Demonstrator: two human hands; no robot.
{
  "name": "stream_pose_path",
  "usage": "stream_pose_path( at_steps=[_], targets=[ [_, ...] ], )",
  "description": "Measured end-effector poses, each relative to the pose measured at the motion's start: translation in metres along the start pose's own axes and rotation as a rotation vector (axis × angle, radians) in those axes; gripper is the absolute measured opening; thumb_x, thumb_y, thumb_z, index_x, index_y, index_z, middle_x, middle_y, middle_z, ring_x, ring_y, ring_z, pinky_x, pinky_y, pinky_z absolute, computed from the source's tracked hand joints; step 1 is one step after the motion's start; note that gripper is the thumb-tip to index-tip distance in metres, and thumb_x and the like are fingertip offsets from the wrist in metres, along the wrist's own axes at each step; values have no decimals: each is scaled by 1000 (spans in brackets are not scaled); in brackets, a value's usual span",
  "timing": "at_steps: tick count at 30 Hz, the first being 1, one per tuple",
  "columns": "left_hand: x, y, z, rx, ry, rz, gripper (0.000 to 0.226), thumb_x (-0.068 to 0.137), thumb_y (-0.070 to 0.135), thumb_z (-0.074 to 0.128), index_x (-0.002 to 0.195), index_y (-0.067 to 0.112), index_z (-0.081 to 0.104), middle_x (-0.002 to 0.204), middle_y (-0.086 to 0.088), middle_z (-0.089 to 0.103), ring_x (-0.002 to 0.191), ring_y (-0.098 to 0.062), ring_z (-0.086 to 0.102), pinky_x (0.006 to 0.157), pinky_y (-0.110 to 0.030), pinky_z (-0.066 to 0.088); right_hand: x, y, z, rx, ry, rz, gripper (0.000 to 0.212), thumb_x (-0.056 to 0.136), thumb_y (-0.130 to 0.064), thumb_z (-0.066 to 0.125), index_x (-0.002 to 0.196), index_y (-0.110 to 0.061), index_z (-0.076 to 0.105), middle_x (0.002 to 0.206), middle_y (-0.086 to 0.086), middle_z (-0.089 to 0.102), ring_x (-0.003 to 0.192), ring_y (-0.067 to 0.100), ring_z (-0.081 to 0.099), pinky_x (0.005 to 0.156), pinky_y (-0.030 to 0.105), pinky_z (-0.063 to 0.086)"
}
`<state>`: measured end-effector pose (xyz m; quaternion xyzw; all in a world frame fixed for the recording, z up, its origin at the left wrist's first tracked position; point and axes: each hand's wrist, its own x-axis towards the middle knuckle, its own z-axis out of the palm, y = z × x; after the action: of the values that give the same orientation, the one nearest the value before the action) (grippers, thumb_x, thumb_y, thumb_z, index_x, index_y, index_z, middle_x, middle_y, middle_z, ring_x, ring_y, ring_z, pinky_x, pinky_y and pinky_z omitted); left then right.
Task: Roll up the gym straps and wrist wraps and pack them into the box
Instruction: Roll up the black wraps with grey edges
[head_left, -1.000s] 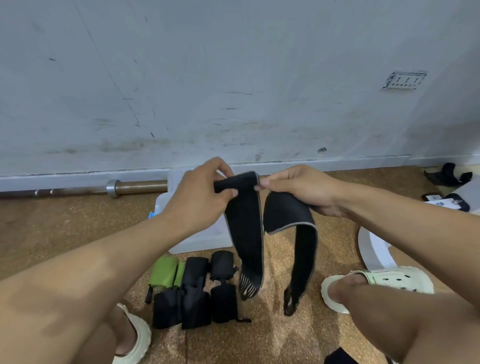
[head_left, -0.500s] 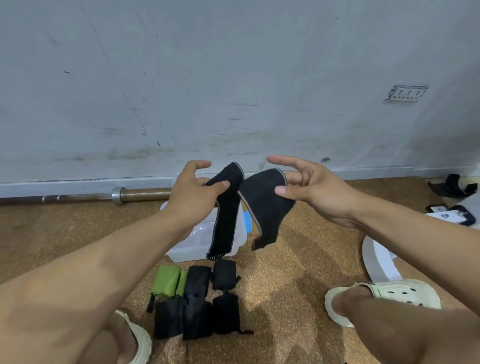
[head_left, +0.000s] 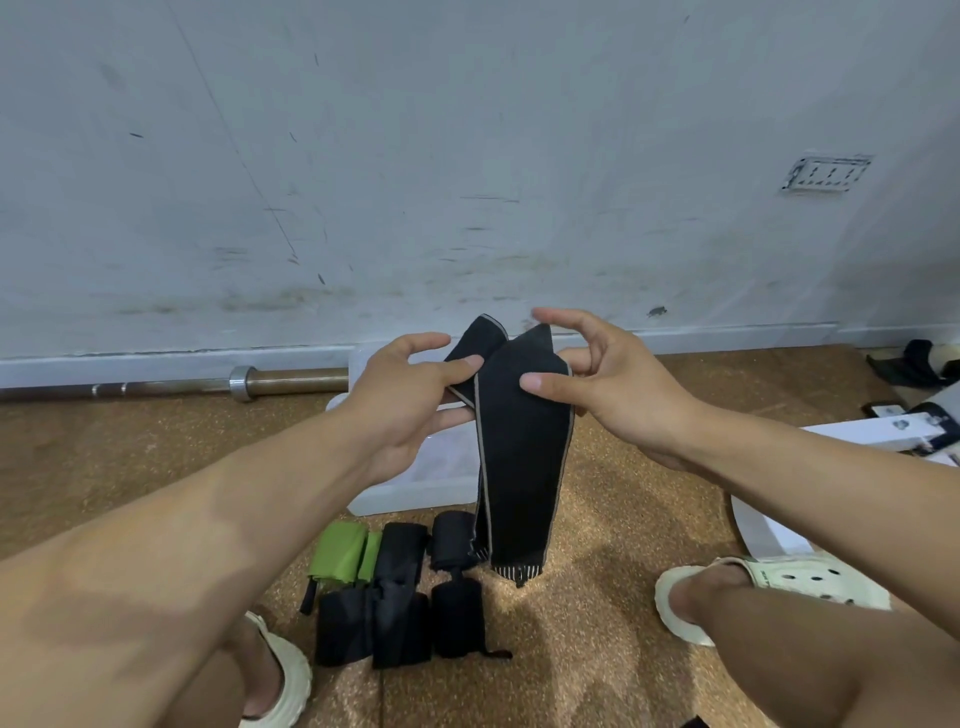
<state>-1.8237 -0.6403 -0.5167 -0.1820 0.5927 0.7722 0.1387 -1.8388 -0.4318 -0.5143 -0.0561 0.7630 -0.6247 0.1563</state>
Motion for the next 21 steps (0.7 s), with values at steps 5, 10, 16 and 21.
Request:
stream_pose_path(
  at_steps=[5,10,16,21],
  targets=[
    [-1,2,0,5,24,34,46,93,6,72,133,16,51,99,-12,77,79,-19,76,83,-39,63,0,-2,0,89,-21,89,63,89,-5,76,145,-20,51,109,7,79,106,20,75,96,32,54],
    [-1,2,-1,67,42,85,50,91,5,74,133,18,51,89,-4,79,82,-18,76,86,-38,62,-5,-5,4,101,8,46,8,96,-22,70,99,-14,72,95,8,79,80,13,74,67,16,53],
    [-3,5,-8,656,79,430,62,89,17,78,138,34,44,96,9,75,80,-10,64,71,-8,45,-2,-2,0,178,82,27,19,97,-10,67,116,-7,67,104,7,79,94,17,75,81,22,57],
    [-2,2,-10,676,42,484,67,88,17,78,141,35,42,92,10,76,85,-16,64,70,-6,43,-1,-2,-1,164,116,43,20,98,-15,67,117,-10,70,112,10,78,100,22,73,94,35,56]
  ],
)
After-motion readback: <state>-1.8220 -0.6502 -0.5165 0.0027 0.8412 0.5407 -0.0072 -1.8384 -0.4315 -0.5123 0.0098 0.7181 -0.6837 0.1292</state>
